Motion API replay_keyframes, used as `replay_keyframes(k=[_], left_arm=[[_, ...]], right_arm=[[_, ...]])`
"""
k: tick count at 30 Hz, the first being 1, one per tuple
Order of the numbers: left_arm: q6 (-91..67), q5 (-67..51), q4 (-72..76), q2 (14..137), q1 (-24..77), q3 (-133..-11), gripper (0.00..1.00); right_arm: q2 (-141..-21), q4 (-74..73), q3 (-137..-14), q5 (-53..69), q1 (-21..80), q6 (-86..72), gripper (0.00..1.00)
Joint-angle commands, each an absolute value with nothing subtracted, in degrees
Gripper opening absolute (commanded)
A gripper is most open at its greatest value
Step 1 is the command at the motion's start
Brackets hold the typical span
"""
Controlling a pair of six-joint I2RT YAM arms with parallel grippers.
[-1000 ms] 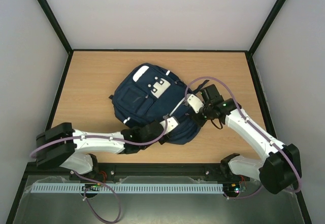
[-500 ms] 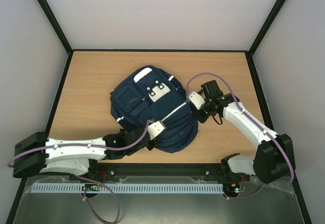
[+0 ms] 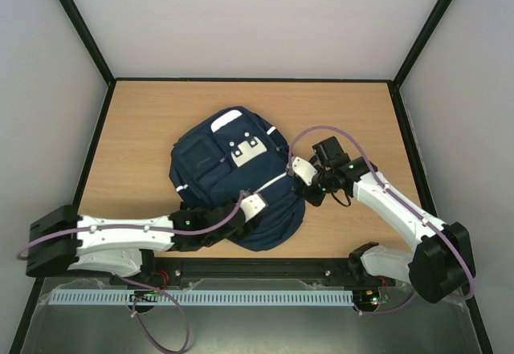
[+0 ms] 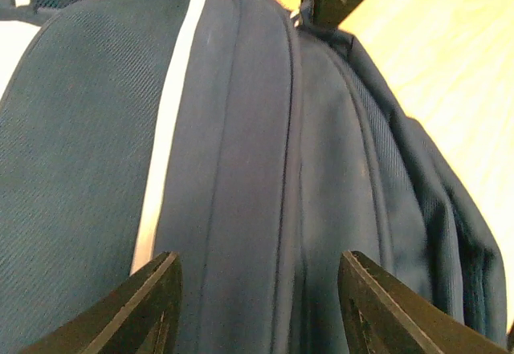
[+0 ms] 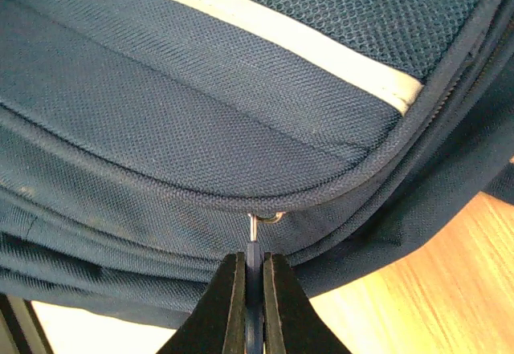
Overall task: Pack the student bag
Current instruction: Zip the student bag at the center of the board.
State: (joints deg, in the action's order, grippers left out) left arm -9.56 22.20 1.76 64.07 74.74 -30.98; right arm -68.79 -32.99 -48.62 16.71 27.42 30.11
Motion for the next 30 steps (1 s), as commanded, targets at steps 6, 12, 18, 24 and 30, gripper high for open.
replay_keyframes(k=[6,12,18,24,30], left_arm=[[-5.66,26.93,5.92,82.68,72.89,-43.46,0.46],[-5.67,26.50,7.75,84.42,71.65,-44.06,0.25],[-6.05,24.40,6.19,82.94,71.75,-42.92,0.13],[-5.61,20.70,5.28,79.65,72.23,-40.55,0.10],[-2.71,17.21,5.94,77.13,74.25,-38.33,0.09]], right_arm=[[-65.33,-33.41,-46.62,21.90,29.01,29.42,0.01],[-65.25,-33.56,-46.14,20.20,28.88,30.59,0.01],[-68.11,-30.60,-47.56,16.49,24.66,29.93,0.01],[-72.44,-28.82,-49.79,16.97,20.79,31.50,0.01],[-76.83,-25.35,-52.70,18.34,20.67,29.88,0.01]])
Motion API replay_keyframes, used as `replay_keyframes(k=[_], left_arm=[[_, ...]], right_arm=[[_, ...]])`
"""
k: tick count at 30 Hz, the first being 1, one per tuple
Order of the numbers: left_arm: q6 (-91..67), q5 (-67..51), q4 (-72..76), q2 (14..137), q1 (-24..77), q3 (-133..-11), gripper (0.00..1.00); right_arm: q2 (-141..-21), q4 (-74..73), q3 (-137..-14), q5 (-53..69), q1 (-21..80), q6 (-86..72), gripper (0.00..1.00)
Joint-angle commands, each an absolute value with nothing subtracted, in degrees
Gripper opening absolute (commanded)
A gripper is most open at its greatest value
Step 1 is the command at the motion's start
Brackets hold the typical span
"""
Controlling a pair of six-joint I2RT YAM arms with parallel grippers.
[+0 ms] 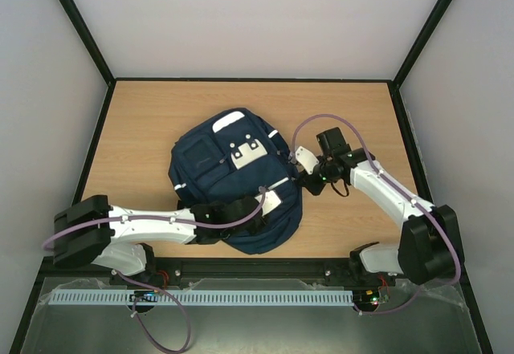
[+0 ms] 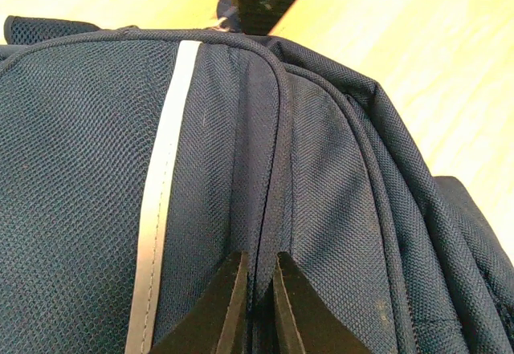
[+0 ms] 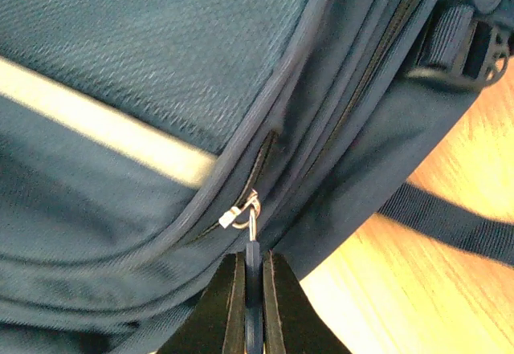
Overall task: Pack the student bag
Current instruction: Zip the student bag at the center of the board.
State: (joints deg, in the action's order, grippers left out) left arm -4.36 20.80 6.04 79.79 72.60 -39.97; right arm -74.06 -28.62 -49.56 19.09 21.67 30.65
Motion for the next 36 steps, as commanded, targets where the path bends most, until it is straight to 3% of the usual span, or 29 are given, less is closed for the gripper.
replay_keyframes(k=[1,8,14,18,25,32,36], left_arm=[[-2.43,16.89,6.12,76.82,74.29,-38.13,0.09],[-2.05,16.60,6.73,76.29,74.53,-37.50,0.08],[-2.12,17.21,6.75,75.62,74.52,-36.82,0.08],[-2.33,18.38,6.41,75.67,74.53,-37.07,0.12],[-4.53,22.84,0.00,73.62,73.89,-41.01,0.33],[-5.87,26.78,-10.99,68.82,70.85,-47.06,0.72],[-4.27,28.60,-16.82,66.49,66.31,-52.19,0.91]], right_arm=[[-77.76,-24.99,-53.43,18.75,20.70,29.68,0.01],[-84.87,-24.50,-58.87,18.69,20.68,26.70,0.03],[-82.79,-20.23,-56.81,14.30,20.67,23.69,0.06],[-81.95,-19.90,-57.28,12.85,20.67,21.31,0.27],[-77.88,-20.68,-56.60,10.40,20.18,19.74,0.43],[-72.38,-22.51,-58.27,9.64,19.34,17.39,0.52],[-69.23,-22.69,-60.23,7.98,19.28,14.05,0.64]])
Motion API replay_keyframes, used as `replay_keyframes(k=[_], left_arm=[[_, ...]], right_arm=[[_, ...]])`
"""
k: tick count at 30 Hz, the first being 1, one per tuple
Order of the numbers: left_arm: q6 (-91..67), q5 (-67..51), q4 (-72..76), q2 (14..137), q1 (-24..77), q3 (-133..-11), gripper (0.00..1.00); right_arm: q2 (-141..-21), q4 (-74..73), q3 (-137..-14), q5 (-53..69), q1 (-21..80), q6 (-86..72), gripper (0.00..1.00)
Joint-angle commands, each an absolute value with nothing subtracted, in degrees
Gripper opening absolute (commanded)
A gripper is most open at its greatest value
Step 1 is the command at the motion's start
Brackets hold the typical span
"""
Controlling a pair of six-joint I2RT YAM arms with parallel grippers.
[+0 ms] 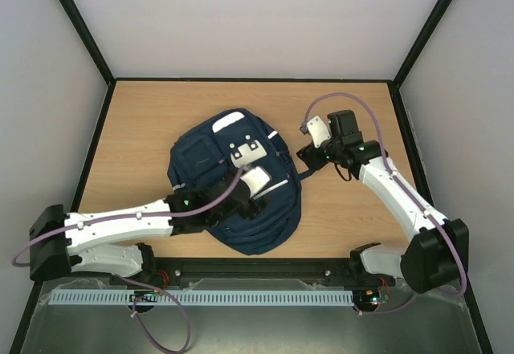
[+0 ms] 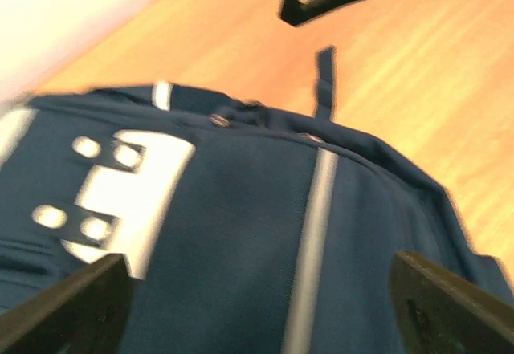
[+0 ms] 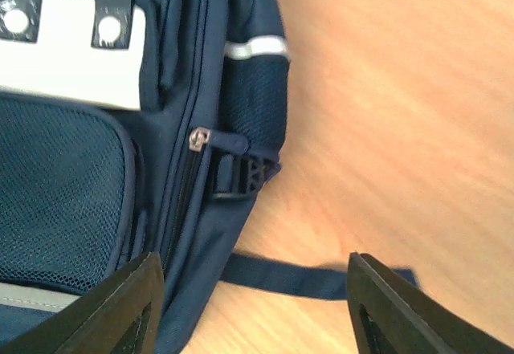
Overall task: Pack the student bag
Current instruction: Zip the student bag at the center of the board, then reset both arms
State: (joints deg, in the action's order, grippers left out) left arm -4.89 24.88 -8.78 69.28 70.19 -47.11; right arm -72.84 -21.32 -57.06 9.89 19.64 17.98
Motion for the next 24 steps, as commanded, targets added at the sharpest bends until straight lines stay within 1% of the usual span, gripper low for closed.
replay_keyframes(k=[1,3,5,7,8,12,15,17,19,22,24], left_arm=[[-4.23,29.60,-17.65,65.48,64.20,-53.30,0.98],[-3.97,29.96,-18.25,63.77,60.31,-55.12,0.99],[-4.74,30.56,-18.25,62.14,56.63,-56.55,0.99],[-6.64,30.78,-18.23,60.99,52.77,-57.43,0.99],[-8.56,32.13,-18.42,60.78,50.72,-57.54,0.99],[-13.88,34.61,-20.11,61.21,43.89,-55.70,0.99],[-16.19,38.56,-14.70,57.17,42.83,-48.05,0.99],[-15.14,38.49,-9.60,53.38,41.02,-42.26,0.99],[-13.81,38.74,-9.07,50.12,40.44,-40.82,0.99],[-13.09,42.04,-7.52,46.92,40.43,-39.18,0.99],[-12.41,42.48,-7.25,46.60,40.43,-38.69,0.99]], right_arm=[[-68.46,-22.49,-60.58,7.42,19.26,12.72,0.70],[-66.66,-20.79,-60.57,6.16,19.25,10.04,0.79],[-64.62,-17.82,-59.88,6.94,19.25,6.43,0.86],[-61.65,-12.38,-57.32,4.62,19.25,-0.13,0.92],[-60.02,-9.93,-55.49,2.25,19.25,-3.48,1.00],[-56.17,-5.72,-50.33,-3.40,19.33,-10.44,0.99],[-54.18,-3.01,-45.87,-4.89,19.25,-11.97,0.99],[-50.86,1.22,-39.76,-3.60,18.82,-11.17,0.99],[-47.10,5.22,-34.71,-0.96,18.51,-8.05,0.99],[-46.95,4.83,-35.58,-0.34,18.40,-8.92,0.99],[-48.40,4.24,-36.89,-2.71,18.37,-10.36,0.99]])
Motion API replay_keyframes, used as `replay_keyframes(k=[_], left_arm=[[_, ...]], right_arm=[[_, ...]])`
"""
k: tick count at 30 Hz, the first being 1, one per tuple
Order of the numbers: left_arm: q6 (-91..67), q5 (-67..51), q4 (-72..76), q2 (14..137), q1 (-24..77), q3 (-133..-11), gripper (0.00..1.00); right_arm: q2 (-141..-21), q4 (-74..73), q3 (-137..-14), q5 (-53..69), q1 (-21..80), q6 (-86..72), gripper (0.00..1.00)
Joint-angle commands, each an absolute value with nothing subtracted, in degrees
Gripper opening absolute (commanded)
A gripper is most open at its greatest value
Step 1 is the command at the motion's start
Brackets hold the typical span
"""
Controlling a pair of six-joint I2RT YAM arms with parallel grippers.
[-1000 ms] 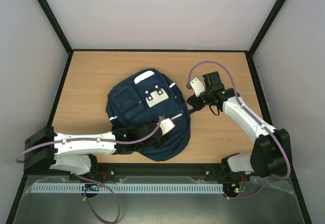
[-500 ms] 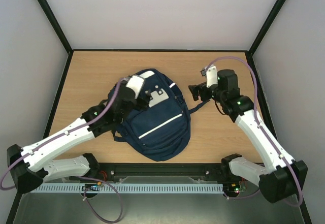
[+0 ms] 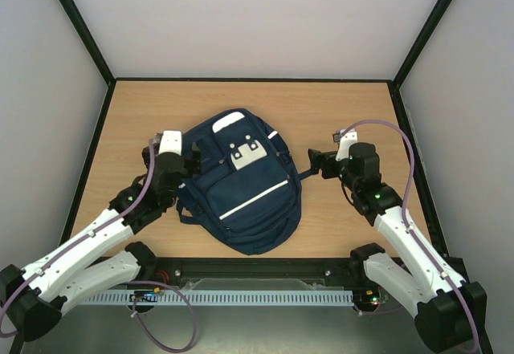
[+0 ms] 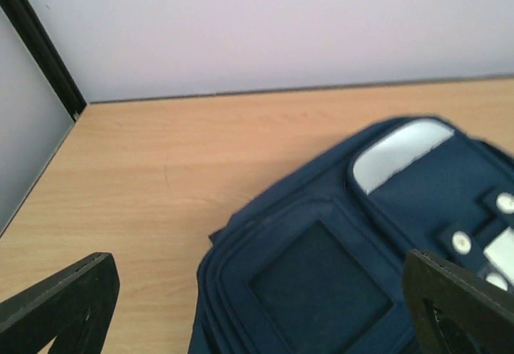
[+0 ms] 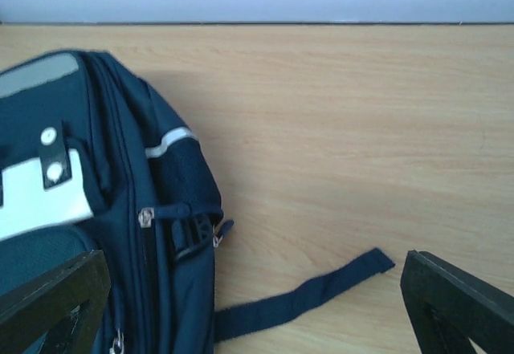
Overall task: Pack the student bag
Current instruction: Reset both arms
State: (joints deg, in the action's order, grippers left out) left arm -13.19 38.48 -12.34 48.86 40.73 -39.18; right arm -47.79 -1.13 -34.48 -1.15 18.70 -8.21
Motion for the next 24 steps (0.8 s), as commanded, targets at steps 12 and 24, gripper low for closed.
replay_keyframes(k=[12,24], left_arm=[[-15.35,44.99,-9.33,47.72,40.43,-41.02,0.99],[-15.38,45.53,-10.11,47.98,40.43,-41.34,0.99]], right_arm=[[-47.25,8.93,-36.55,-24.96,18.22,-9.79,0.99],[-47.89,7.44,-36.70,-18.28,18.11,-8.33,0.99]])
